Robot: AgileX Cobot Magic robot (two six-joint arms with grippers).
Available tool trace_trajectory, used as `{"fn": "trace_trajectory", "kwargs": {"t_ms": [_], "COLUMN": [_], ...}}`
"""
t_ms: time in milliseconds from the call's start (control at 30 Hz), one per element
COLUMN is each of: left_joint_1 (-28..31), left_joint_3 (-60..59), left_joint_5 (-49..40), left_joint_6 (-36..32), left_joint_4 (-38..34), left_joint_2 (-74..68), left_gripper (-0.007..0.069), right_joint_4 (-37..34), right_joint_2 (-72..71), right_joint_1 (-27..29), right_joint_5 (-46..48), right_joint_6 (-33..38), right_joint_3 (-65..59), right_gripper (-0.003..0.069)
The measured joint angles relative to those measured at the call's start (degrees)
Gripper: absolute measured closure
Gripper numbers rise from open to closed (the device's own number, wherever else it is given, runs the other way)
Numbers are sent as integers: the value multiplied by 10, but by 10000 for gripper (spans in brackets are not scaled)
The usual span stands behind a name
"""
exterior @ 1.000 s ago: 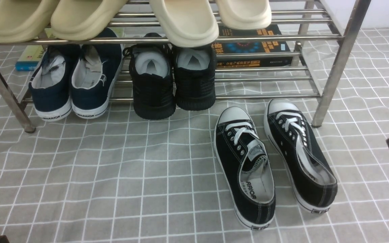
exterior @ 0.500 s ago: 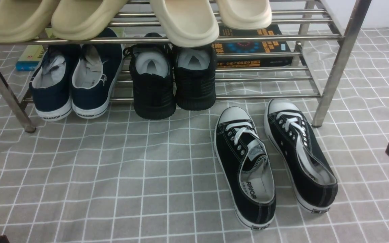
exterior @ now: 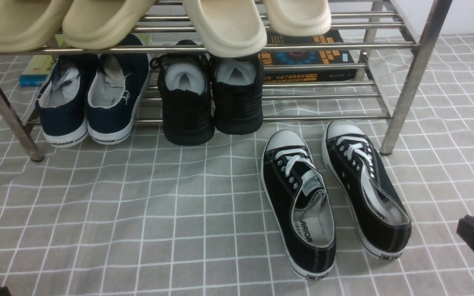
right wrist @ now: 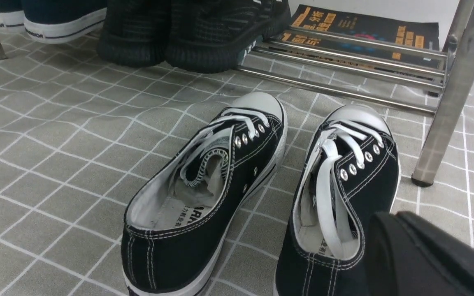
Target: Take the shoes off the shelf with your hand from the grey coffee tablecloth.
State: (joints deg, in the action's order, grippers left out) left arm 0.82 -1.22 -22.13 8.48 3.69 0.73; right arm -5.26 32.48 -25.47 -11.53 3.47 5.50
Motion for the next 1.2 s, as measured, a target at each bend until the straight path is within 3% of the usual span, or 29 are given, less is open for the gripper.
{"fn": "trace_trajectory", "kwargs": {"t_ms": [233, 400, 567, 767, 1200], "left_joint_1": [0, 0, 0, 0, 0], "left_joint_3": [0, 0, 0, 0, 0], "left_joint_5": [0, 0, 0, 0, 0], "left_joint_6": [0, 0, 0, 0, 0], "left_joint_4": [0, 0, 0, 0, 0], "left_joint_2": [0, 0, 0, 0, 0], "left_gripper": [384, 384, 384, 384, 384], "right_joint_4": [2, 26, 45, 46, 45], "right_joint_2": [-106, -217, -296, -331, -331], "right_joint_1": [16, 118, 188, 219, 220], "right_joint_5": [83, 269, 383, 403, 348], "right_joint_6": [1, 1, 0, 0, 0], "right_joint_3": [0, 0, 0, 0, -61], "right_gripper": [659, 655, 648, 645, 634]}}
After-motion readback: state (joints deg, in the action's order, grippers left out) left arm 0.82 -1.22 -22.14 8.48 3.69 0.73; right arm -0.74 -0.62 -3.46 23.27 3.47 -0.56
